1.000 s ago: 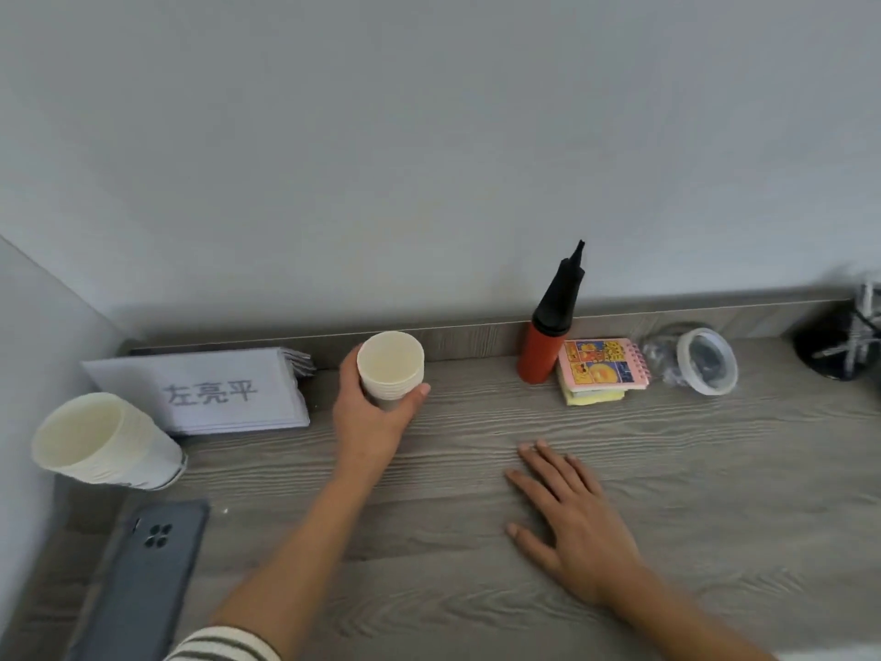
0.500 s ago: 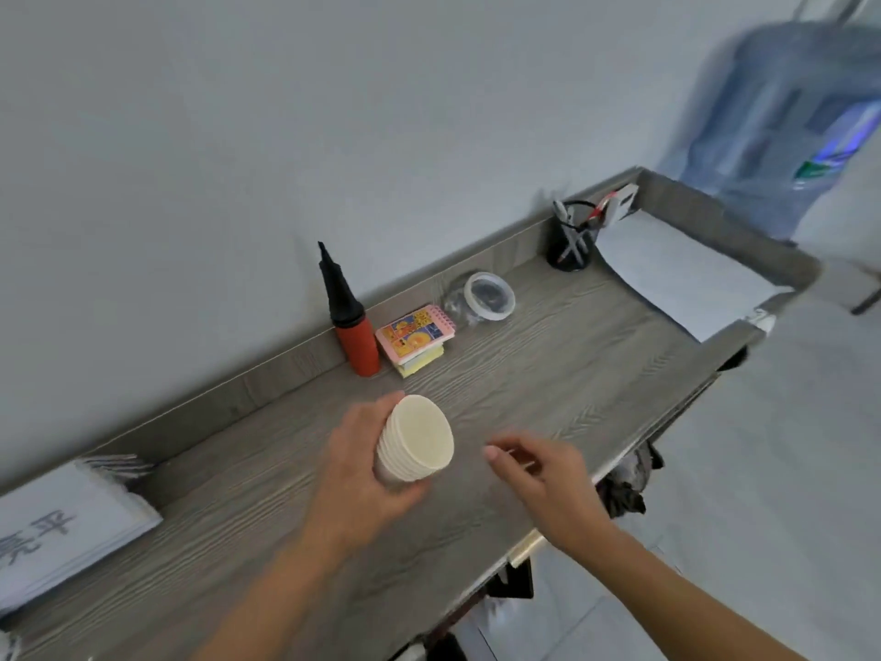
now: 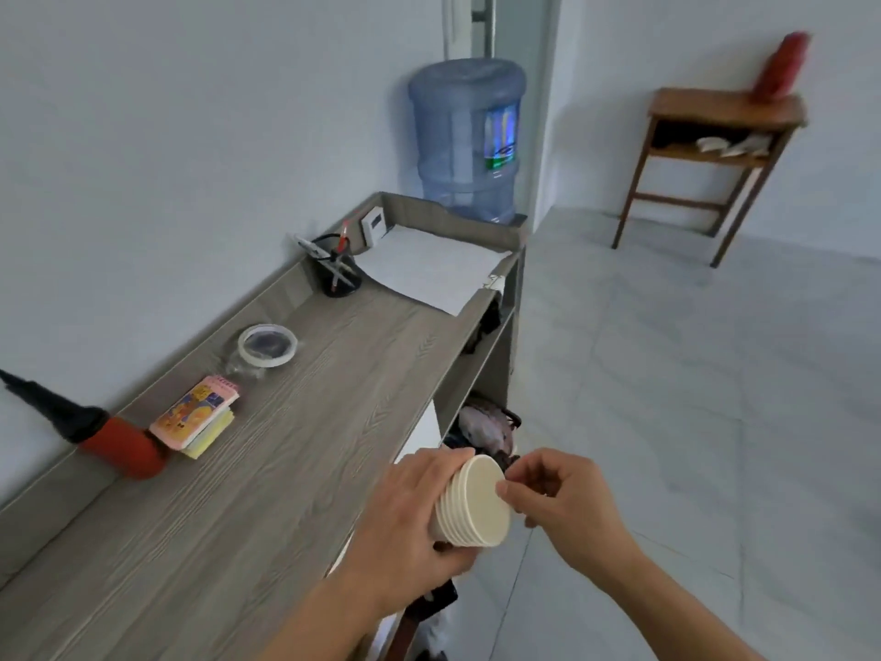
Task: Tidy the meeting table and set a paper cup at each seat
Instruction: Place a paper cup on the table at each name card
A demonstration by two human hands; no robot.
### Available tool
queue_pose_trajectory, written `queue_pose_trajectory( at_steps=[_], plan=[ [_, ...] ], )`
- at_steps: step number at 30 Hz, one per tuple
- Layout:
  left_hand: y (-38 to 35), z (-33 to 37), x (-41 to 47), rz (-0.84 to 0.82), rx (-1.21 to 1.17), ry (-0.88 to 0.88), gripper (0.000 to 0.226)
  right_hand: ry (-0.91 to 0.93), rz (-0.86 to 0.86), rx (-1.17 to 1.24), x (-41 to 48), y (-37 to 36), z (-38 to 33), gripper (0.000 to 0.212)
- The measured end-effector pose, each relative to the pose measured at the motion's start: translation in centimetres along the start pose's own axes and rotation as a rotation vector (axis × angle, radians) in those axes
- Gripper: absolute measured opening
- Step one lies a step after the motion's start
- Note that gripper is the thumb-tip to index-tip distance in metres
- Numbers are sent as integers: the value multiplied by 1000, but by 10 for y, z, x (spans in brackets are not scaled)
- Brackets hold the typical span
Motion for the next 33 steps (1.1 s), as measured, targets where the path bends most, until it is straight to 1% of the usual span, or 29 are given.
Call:
queue_pose_trajectory(
  at_steps=[3, 7, 11, 15, 17, 18, 19, 21, 22, 23, 24, 25, 27, 30, 33],
  plan=[
    [-17, 20, 27, -56, -18, -86, 76, -19, 99, 39, -2, 38, 4, 14],
    [-36, 38, 64, -132, -70, -184, 76, -39, 183, 53, 1, 69, 6, 8],
    [-50, 39, 101, -201, -105, -267, 74, -81, 290, 24, 17, 89, 8, 9],
    [-59, 28, 138, -275, -97, -331, 74, -154, 360, 97, 32, 101, 9, 5],
    [-67, 21, 156, -321, -115, -333, 73, -179, 421, 185, 37, 112, 11, 5],
    [-70, 19, 163, -334, -129, -326, 72, -171, 421, 244, 38, 114, 9, 3],
    [-74, 18, 168, -354, -142, -315, 72, -150, 395, 299, 38, 115, 6, 11],
    [-88, 19, 179, -417, -166, -316, 71, -112, 332, 325, 36, 111, 7, 48],
    [-94, 24, 183, -442, -175, -331, 70, -105, 342, 277, 33, 109, 10, 66],
    [-101, 30, 187, -469, -182, -352, 69, -106, 386, 221, 29, 110, 13, 78],
    [-109, 38, 190, -504, -193, -374, 68, -116, 467, 177, 24, 114, 19, 82],
    [-118, 47, 192, -546, -201, -397, 69, -123, 566, 184, 17, 121, 24, 80],
    [-136, 66, 193, -621, -173, -462, 71, -129, 751, 313, -3, 141, 37, 70],
    [-164, 90, 195, -702, -150, -514, 73, -122, 924, 462, -43, 176, 50, 71],
    [-190, 113, 200, -776, -208, -509, 73, -102, 1094, 503, -92, 210, 66, 72]
  ],
)
Point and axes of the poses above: each hand's wrist, its own x-axis towards the middle knuckle, its own y-axis out of the back of the hand, z = x × y, the point moved 7 cm from there along x, towards the middle knuckle, and after that the axes turned 3 degrees about x, right-handed, at the moved point
